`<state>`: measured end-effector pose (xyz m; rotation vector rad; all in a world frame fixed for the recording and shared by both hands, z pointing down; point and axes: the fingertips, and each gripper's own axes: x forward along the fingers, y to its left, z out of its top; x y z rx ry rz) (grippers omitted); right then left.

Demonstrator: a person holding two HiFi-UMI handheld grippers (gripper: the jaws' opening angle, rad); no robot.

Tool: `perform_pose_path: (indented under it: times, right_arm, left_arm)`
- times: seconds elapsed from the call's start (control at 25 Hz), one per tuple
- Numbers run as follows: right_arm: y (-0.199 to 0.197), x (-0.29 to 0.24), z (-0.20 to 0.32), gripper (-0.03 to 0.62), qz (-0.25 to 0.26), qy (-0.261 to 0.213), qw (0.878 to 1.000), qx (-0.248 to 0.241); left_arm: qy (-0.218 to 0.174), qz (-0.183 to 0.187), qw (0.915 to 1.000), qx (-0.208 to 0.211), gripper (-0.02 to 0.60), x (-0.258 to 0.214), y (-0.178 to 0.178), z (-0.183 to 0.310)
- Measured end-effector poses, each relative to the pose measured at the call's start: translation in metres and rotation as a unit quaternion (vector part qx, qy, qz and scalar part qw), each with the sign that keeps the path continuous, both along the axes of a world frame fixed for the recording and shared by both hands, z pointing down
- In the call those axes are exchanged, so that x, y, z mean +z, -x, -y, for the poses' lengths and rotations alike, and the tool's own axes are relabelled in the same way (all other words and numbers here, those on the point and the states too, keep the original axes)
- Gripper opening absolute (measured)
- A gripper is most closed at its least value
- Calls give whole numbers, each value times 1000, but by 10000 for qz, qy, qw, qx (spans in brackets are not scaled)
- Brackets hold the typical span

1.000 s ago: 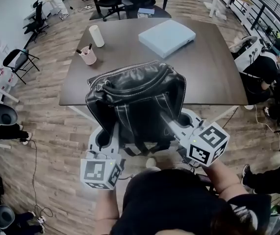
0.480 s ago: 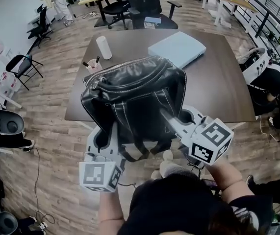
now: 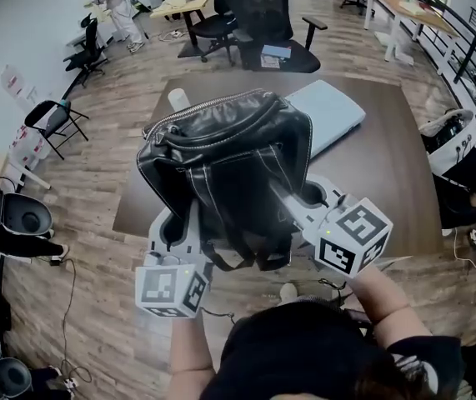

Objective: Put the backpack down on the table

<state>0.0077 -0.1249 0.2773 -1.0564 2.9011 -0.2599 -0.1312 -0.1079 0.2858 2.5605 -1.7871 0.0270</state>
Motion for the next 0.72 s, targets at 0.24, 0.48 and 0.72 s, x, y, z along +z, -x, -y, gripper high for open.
perform_pose_path:
  times: [0.24,0.48,0.72]
  right_arm:
    - [-13,-4,65,46,47,-63,10000,28]
    - [-1,13,112,46,39,103,9998,164]
    - [9,22,169,46,14,136,9986,513]
  left_arm:
    - [-4,47,9998,-202,55,-4,-14,61]
    - [125,109,9994,-289,55,11,-2,109]
    - [206,15,9998,-59,55,21,10,173]
